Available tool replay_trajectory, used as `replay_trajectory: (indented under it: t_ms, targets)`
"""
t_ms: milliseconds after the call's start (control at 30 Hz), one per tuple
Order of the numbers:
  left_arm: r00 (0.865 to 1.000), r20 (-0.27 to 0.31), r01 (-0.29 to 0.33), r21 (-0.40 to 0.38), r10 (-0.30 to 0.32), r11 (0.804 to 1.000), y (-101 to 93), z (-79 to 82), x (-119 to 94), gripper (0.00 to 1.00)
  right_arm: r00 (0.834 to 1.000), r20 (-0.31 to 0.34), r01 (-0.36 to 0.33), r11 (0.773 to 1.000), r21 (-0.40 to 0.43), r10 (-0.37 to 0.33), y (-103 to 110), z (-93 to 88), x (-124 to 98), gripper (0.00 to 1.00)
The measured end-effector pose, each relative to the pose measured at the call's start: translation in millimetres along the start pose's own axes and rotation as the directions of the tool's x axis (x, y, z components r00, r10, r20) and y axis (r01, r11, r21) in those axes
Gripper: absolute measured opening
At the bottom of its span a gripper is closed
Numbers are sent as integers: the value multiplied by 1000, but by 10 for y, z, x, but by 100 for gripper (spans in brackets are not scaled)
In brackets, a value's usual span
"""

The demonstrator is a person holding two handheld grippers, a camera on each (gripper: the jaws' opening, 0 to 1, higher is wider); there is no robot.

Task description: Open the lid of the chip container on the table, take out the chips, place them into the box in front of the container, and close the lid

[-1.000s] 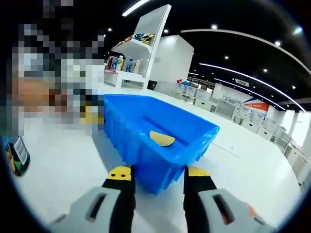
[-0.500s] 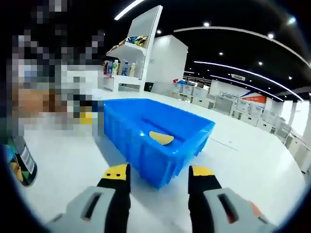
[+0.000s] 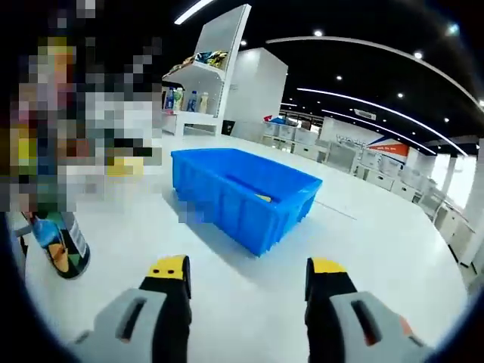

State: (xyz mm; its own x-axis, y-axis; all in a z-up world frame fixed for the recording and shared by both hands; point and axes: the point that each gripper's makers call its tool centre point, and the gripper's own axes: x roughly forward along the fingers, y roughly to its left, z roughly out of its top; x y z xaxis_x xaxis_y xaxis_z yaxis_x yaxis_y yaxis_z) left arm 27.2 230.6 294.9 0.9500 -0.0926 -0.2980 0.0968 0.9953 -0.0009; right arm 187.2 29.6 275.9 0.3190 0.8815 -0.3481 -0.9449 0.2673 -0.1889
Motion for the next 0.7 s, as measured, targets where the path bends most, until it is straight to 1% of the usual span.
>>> replay_trajectory:
  t_ms: [67,100,133,200,233,267,300,367,400,500,567,633,667,700]
  targets:
    - [1000,2,-3,7,3,1000,-25,3,-145,62,1000,-22,-8,1000,24,9,24,-76,-98,59]
    - [1000,1,-8,6,8,1000,-33,-3,-203,62,999,-42,-9,998,55,11,53,-131,-174,59]
    - [1000,2,-10,7,10,1000,-60,-8,-292,62,999,-41,-10,998,61,12,64,-142,-223,59]
    - [1000,9,-10,5,10,1000,-114,-14,-430,62,998,-63,-7,996,87,13,103,-199,-371,59]
    - [1000,15,-6,4,6,1000,-142,-14,-481,62,998,-58,-6,996,84,11,111,-199,-430,59]
    - [1000,15,-2,4,2,1000,-171,-31,-549,63,998,-64,0,995,95,6,140,-214,-537,59]
    - [1000,13,-2,3,2,1000,-188,-39,-571,63,997,-73,5,994,106,3,148,-233,-606,59]
    - [1000,4,-3,3,3,1000,-261,-84,-688,65,997,-75,14,993,114,-5,163,-244,-747,59]
    - [1000,11,-6,19,5,1000,-294,-108,-753,66,995,-95,24,990,137,-11,169,-283,-854,58]
    - [1000,8,-24,4,24,1000,-325,-182,-884,67,994,-107,10,988,154,7,247,-332,-1075,57]
    - [1000,-1,-29,-23,29,999,-365,-223,-965,67,994,-111,19,989,148,-3,278,-362,-1244,57]
    - [1000,-13,-28,-26,28,999,-406,-248,-1026,67,993,-114,30,988,149,-13,284,-378,-1344,57]
    - [999,-43,-21,-12,20,1000,-451,-302,-1092,67,993,-116,36,987,154,-19,280,-388,-1388,57]
    - [999,-51,-21,-9,20,1000,-457,-314,-1108,67,993,-116,44,986,159,-26,287,-394,-1450,57]
